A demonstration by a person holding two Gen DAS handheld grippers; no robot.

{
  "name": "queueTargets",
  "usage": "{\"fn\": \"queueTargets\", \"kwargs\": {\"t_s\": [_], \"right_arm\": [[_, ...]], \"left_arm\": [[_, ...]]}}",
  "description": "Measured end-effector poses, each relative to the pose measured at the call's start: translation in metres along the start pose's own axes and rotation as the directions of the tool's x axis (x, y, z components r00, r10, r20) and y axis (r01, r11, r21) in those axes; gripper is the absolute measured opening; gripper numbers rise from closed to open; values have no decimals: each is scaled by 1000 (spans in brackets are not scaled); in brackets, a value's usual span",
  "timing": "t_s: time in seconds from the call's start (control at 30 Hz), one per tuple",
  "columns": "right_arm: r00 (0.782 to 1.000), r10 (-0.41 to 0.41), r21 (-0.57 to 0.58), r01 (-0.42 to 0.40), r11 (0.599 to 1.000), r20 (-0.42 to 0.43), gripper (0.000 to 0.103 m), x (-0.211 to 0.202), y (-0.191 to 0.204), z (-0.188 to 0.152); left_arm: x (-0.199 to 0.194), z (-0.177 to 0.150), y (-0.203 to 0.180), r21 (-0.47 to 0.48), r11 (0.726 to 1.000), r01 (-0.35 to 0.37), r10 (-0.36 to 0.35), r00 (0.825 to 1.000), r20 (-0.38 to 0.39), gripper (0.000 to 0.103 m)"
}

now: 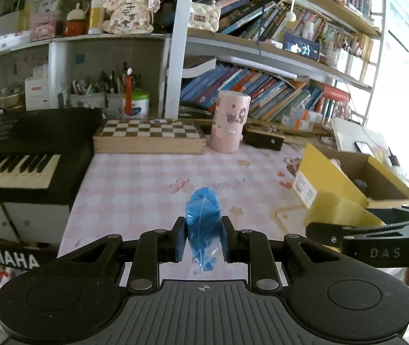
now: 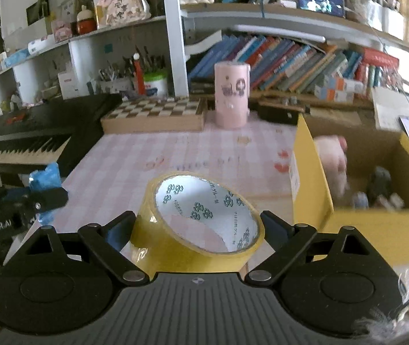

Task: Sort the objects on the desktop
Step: 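Carry the tape roll and blue item in both grippers over the yellow box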

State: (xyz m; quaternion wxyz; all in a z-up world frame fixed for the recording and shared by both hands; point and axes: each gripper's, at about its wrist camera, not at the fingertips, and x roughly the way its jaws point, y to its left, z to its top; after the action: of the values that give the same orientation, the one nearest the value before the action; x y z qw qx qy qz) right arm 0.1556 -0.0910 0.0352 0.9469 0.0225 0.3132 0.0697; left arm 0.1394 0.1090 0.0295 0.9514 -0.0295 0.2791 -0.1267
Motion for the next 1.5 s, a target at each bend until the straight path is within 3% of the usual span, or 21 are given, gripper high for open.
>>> {"fn": "queueTargets", "kwargs": {"t_s": [0.27,0.47,0.83,1.23,1.5], "right_arm": [[998,-33,44,35,998,-53,92,-34,13,-42],[994,-72,92,79,993,-84,92,-59,11,-68],[973,-188,178,210,961,-134,92,-100,-16,-105],[954,-251,264,287,921,-162,92,-122,-56,-121],[953,-249,283,290,914,-170,92,-123,-85,-118]], "left_arm": [[-34,-25,-8,54,998,23,-22,1000,-13,23],[-42,-39,-25,105,991,87,-82,995,-57,23],[-40,-54,-79,218,937,273,-251,960,-122,23],[-28,-56,-133,292,879,377,-337,925,-178,23],[-16,-51,-158,304,871,385,-342,921,-188,23]]}}
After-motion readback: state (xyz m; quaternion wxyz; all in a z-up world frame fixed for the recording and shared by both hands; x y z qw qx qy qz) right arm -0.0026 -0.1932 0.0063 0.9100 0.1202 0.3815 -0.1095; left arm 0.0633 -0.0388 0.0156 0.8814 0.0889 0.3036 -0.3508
